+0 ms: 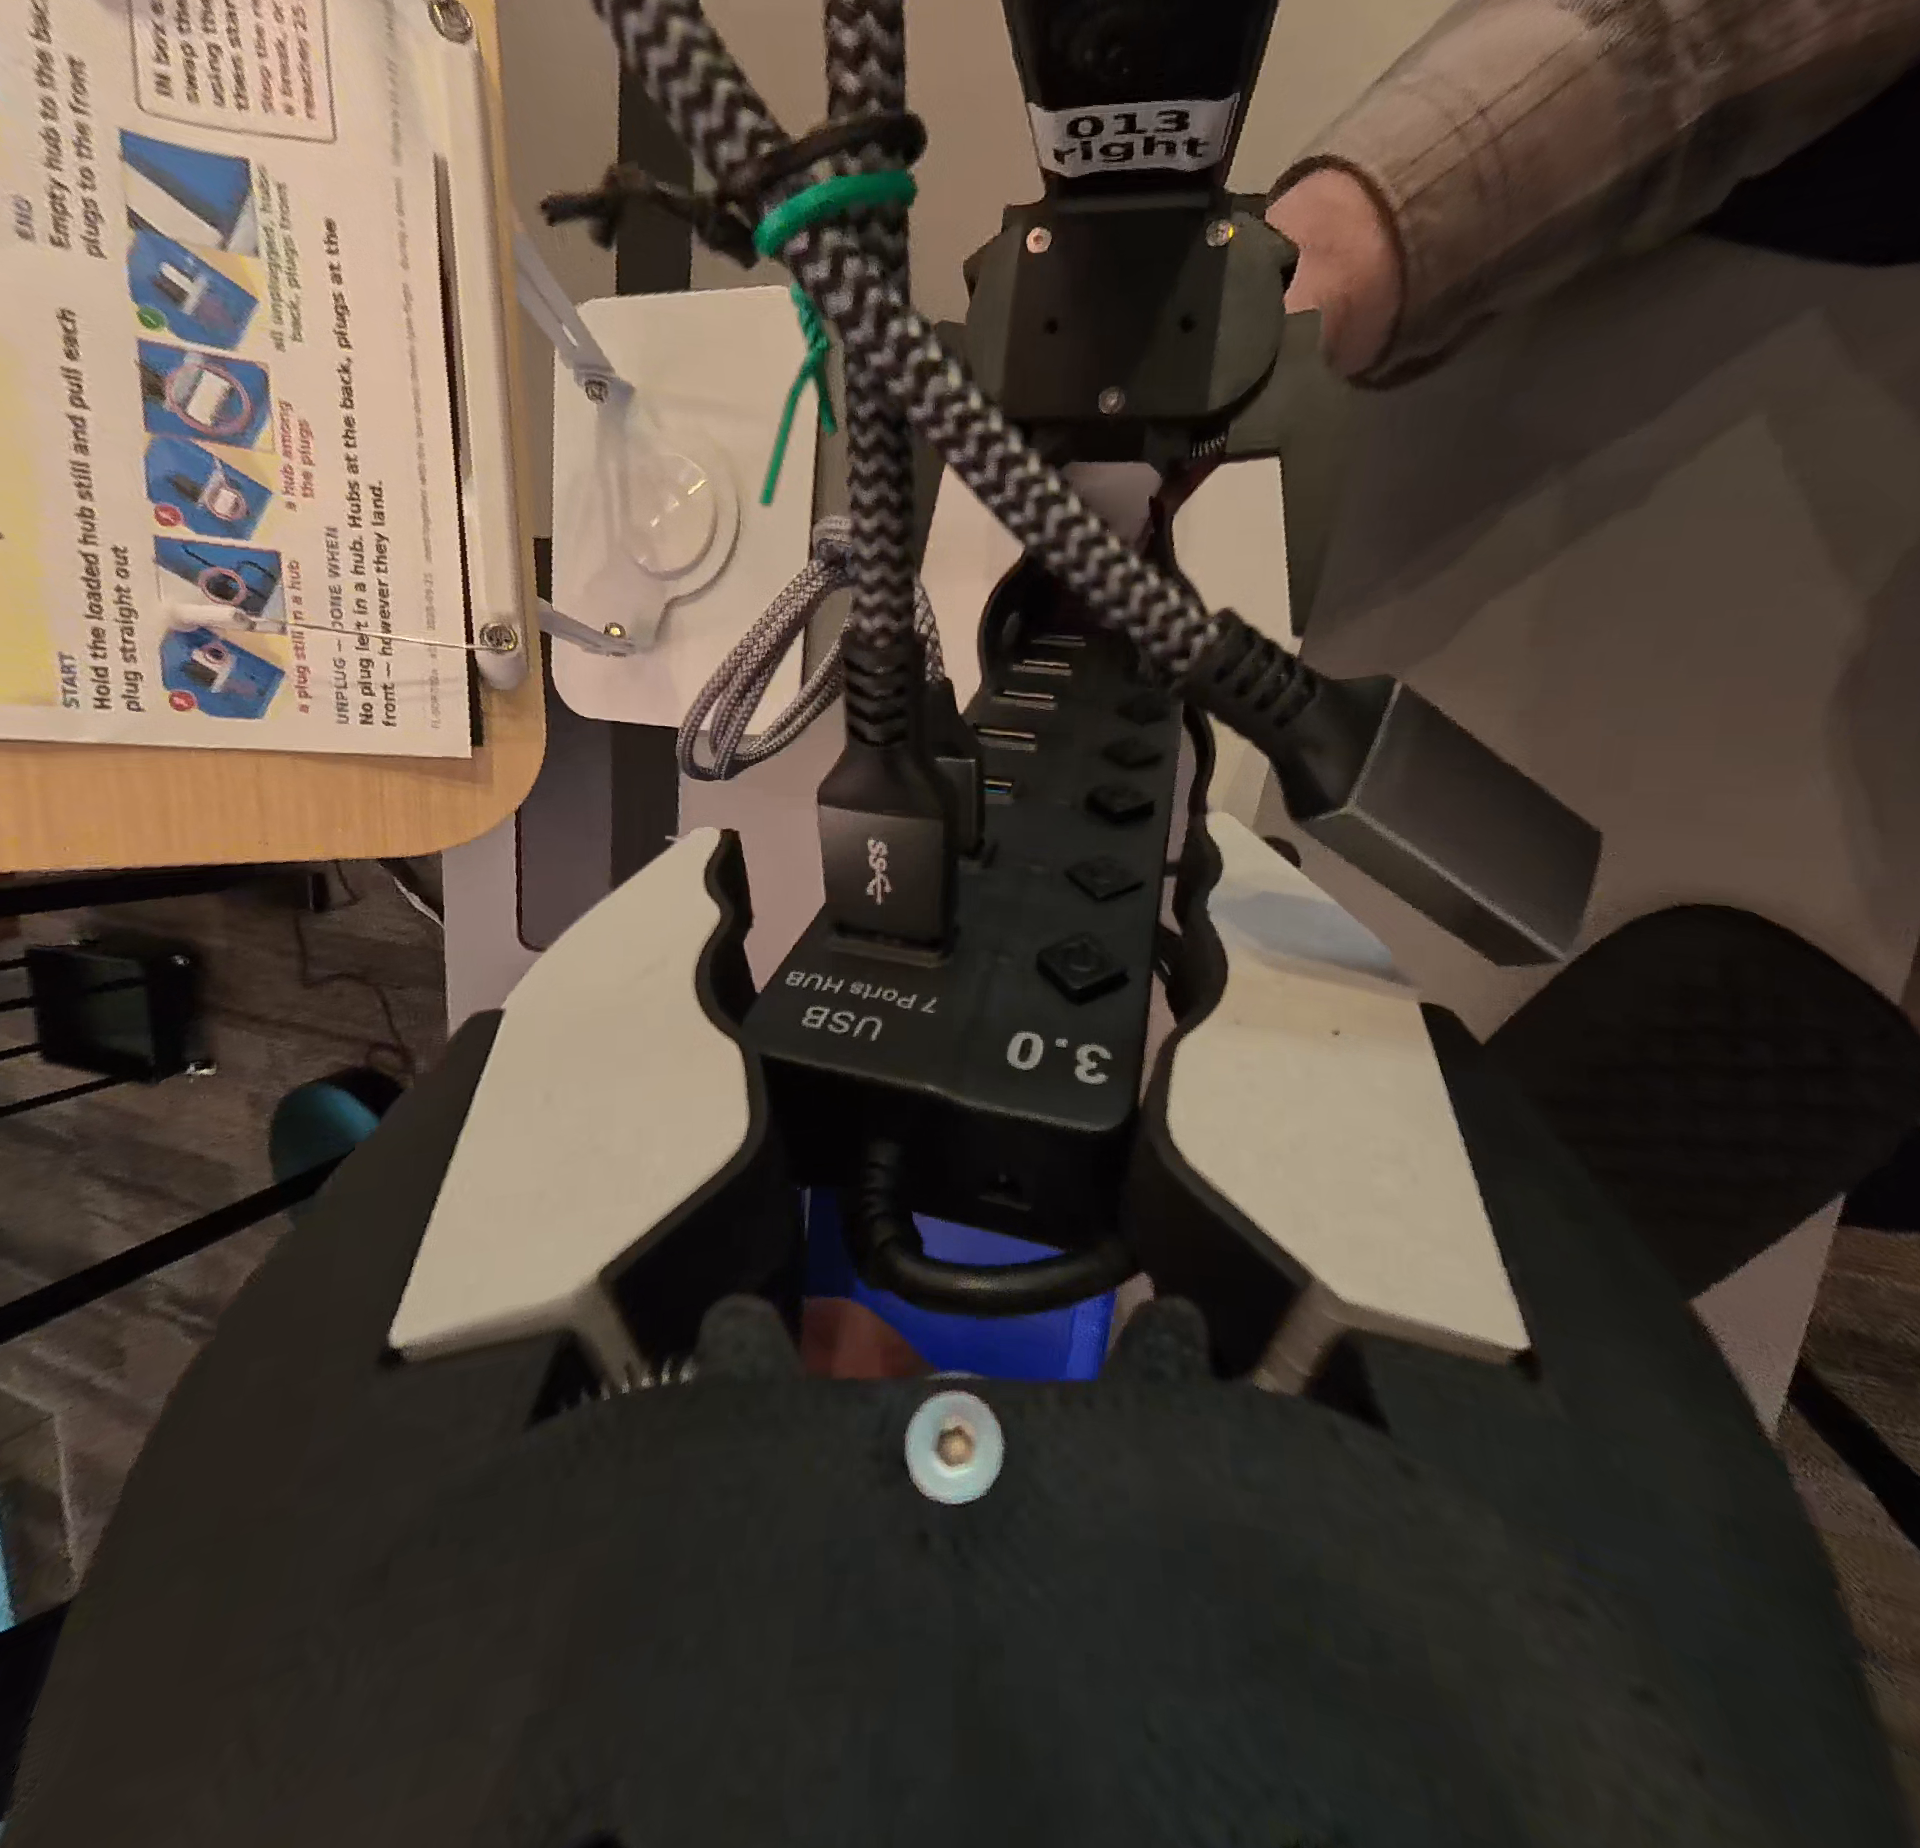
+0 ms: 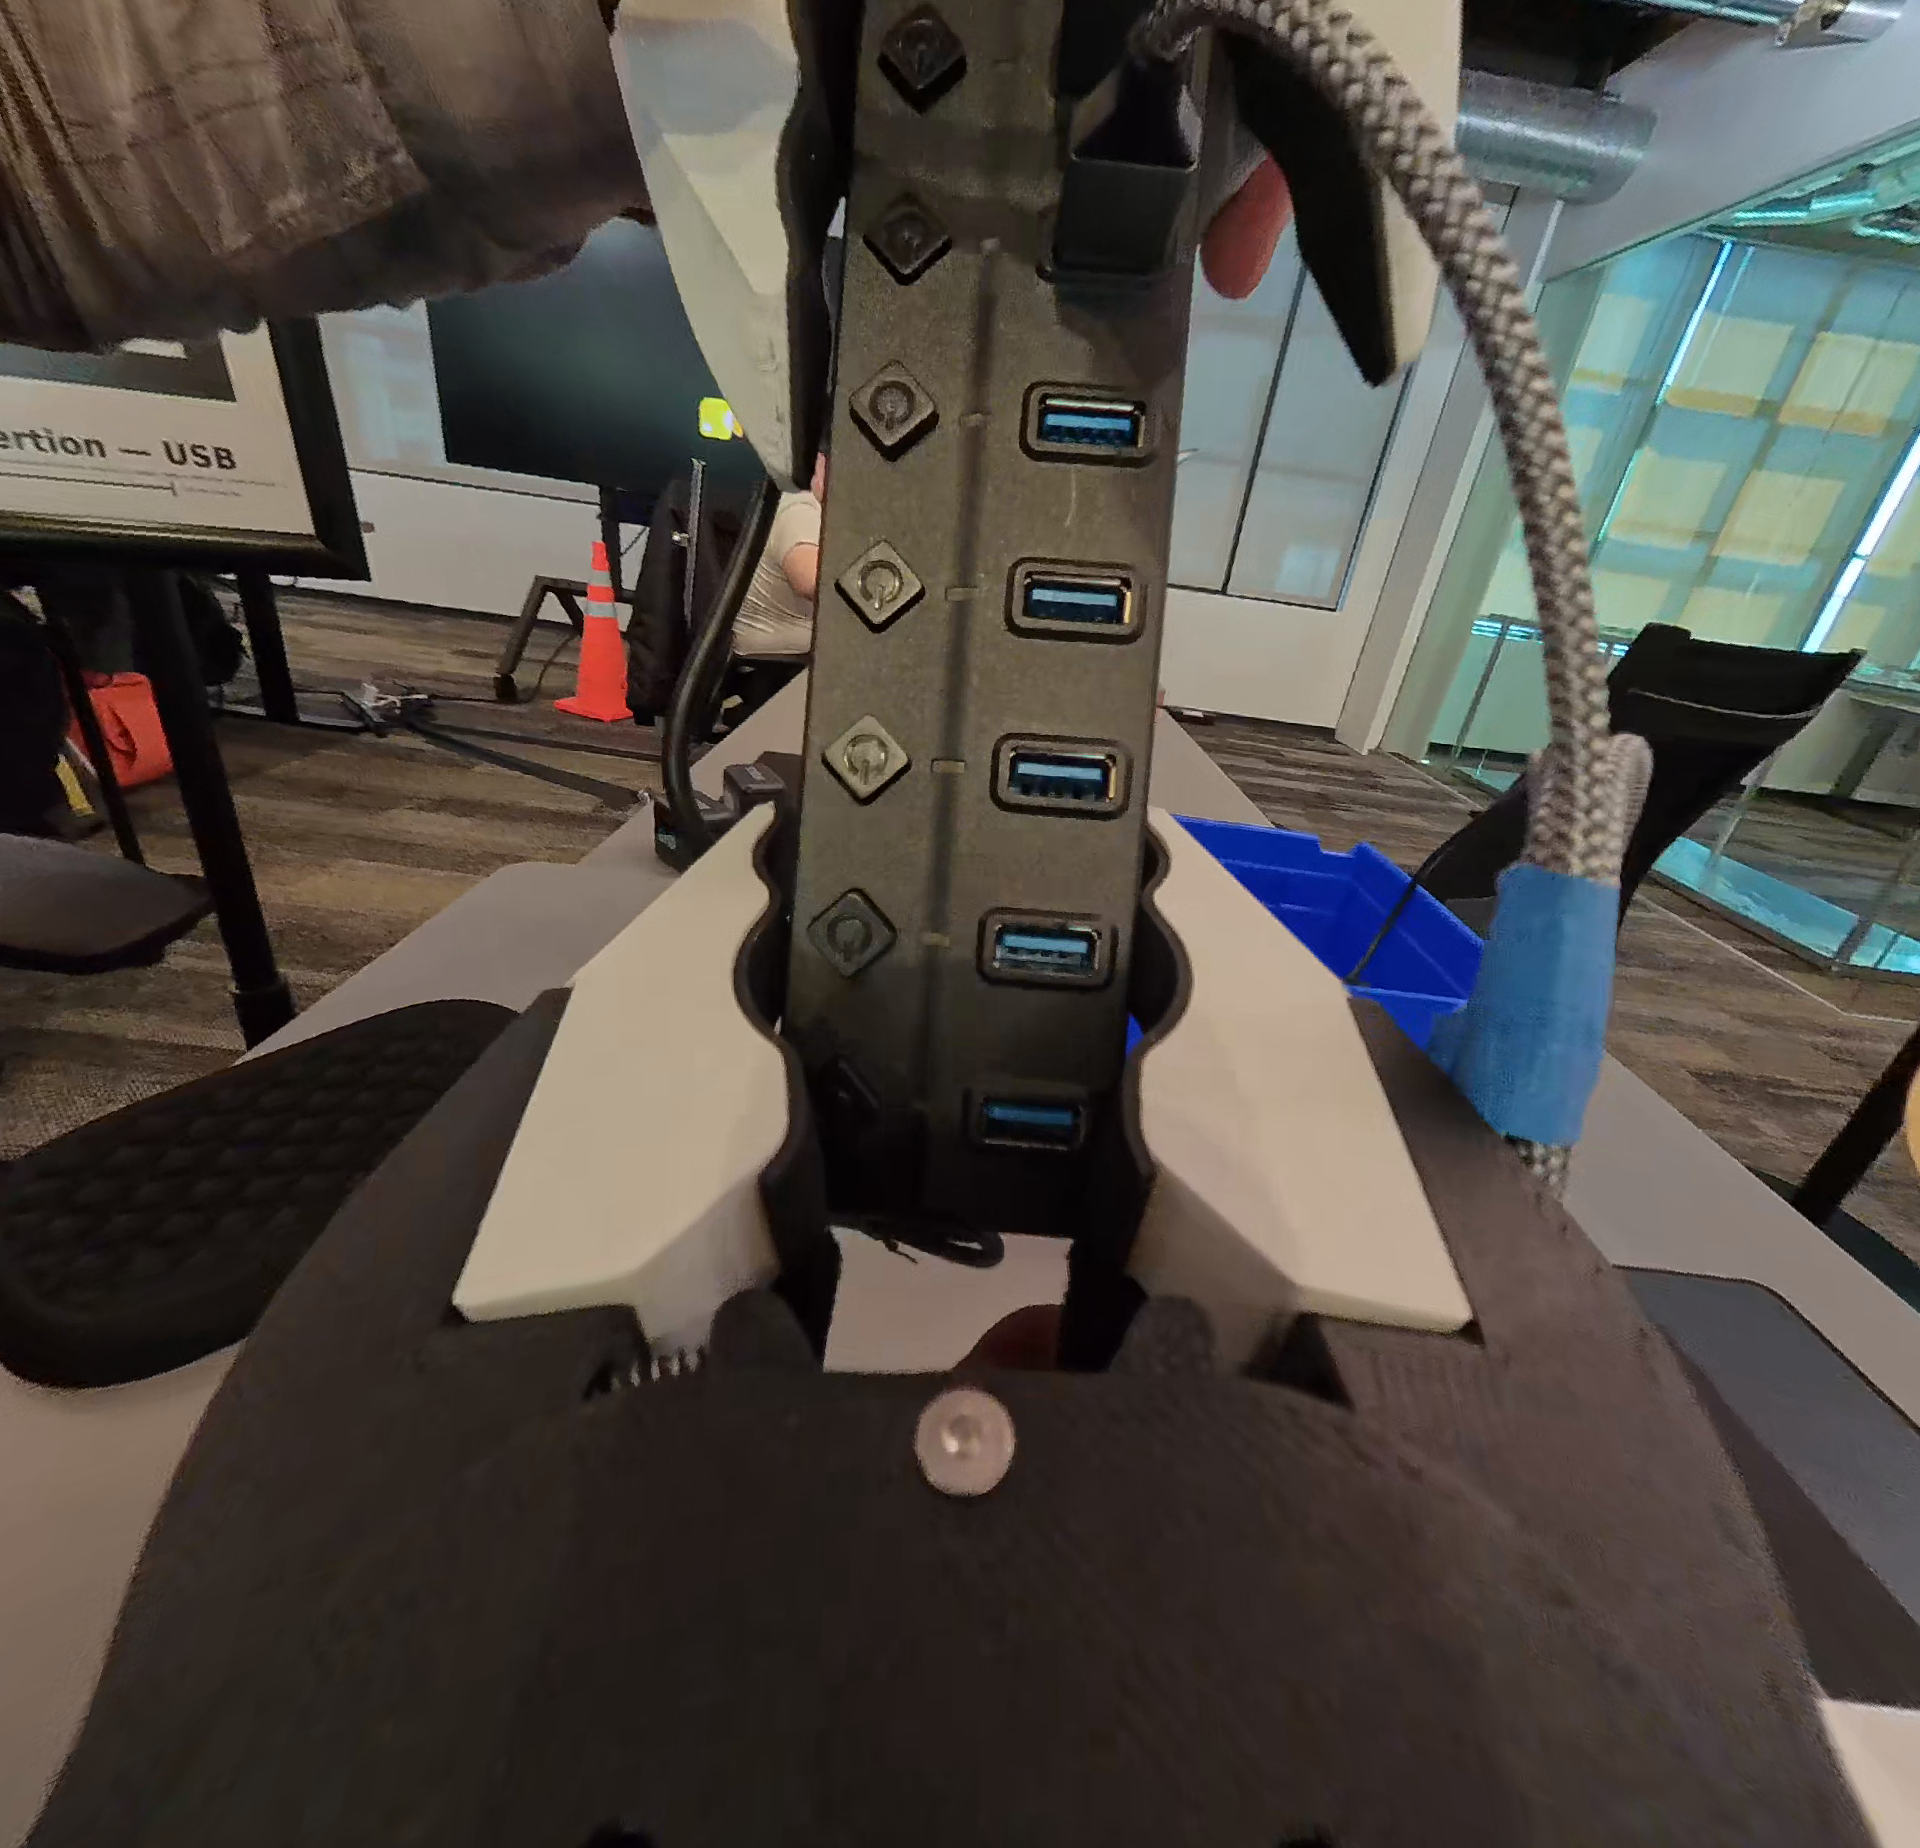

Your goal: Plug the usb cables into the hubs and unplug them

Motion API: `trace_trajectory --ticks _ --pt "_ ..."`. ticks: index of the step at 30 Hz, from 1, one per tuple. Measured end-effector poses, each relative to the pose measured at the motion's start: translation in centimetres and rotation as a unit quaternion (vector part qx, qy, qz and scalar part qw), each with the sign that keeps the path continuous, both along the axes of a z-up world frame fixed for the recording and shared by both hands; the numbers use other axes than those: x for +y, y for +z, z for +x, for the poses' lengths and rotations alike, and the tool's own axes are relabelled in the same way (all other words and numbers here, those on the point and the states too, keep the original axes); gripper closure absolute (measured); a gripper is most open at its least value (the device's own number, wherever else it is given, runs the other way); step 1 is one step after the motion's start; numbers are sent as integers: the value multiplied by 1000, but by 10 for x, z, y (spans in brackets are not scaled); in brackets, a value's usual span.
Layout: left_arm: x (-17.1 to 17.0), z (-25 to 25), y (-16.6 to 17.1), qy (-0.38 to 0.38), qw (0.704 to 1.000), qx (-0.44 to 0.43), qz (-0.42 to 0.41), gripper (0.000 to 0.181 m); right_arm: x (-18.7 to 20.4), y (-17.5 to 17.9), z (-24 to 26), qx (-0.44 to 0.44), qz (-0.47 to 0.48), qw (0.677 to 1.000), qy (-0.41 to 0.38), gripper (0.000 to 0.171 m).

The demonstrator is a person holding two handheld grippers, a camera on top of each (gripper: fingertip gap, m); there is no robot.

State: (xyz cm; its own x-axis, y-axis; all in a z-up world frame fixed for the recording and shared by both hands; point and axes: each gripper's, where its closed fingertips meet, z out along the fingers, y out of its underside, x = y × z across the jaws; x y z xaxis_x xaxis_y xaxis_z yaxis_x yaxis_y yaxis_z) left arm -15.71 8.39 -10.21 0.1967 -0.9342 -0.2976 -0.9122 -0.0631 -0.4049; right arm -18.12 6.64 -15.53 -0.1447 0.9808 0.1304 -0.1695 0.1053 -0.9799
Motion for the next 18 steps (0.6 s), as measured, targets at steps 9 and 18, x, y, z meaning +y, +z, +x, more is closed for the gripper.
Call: trace_trajectory --ticks 9,18 --pt "1 7 10 -37 998 10 46 105 3 8 3 16 16 1000 -20 109" --pt "0 20 18 -58 995 44 74 104 9 15 5 37 42 996 -64 110"
